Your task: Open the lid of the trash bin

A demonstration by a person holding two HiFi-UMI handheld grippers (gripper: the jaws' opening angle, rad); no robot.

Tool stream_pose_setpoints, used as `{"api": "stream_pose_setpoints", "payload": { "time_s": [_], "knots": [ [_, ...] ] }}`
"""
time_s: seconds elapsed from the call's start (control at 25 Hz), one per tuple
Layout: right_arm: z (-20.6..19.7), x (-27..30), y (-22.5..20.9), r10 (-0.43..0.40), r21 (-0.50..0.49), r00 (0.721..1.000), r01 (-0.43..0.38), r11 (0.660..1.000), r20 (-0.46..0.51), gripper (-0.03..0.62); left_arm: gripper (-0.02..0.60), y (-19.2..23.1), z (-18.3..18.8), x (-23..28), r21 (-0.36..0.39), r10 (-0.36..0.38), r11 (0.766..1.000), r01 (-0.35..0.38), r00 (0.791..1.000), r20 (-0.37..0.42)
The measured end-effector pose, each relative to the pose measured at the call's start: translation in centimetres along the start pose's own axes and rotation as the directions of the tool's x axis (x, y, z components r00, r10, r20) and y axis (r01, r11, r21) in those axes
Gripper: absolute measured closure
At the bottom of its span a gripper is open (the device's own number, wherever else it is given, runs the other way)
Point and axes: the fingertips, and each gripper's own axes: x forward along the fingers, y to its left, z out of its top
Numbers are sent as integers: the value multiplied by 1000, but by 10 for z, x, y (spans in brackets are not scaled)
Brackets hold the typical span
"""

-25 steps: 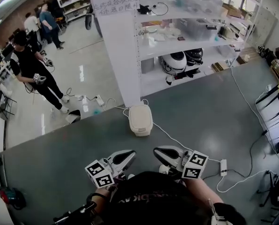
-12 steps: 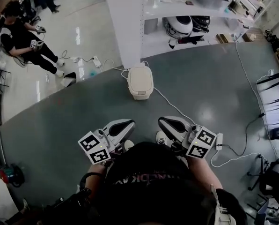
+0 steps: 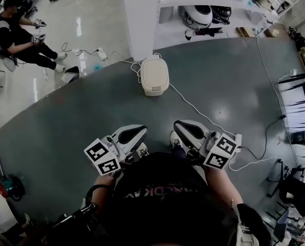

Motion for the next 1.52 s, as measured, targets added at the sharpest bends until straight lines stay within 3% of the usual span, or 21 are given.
{"api": "stream_pose_setpoints", "payload": {
  "time_s": [0.16,0.36,0.68,0.84,1.16,1.36,1.52],
  "knots": [
    [-11,12,5,-39,12,999,39,999,16,592,583,4,-6,-18,27,-11,1000,12,1000,-26],
    [-21,26,10,-78,14,996,78,997,32,592,583,2,-12,-36,111,-31,993,41,995,-91],
    [-36,34,-3,-87,35,996,87,996,-1,592,583,-4,-24,-42,273,-25,959,80,980,-200],
    [-35,47,-25,-58,40,998,60,997,-36,592,583,4,-23,-32,261,-21,963,74,980,-199],
    [-30,76,-101,-27,83,992,37,996,-124,589,583,30,-2,-1,210,66,977,-37,989,-131],
    [-37,97,-175,-58,122,983,80,989,-175,580,583,53,9,29,192,73,980,-47,988,-135],
    [-76,111,-247,-110,179,965,155,971,-240,582,583,74,2,47,161,65,986,-38,984,-166]
  ]
}}
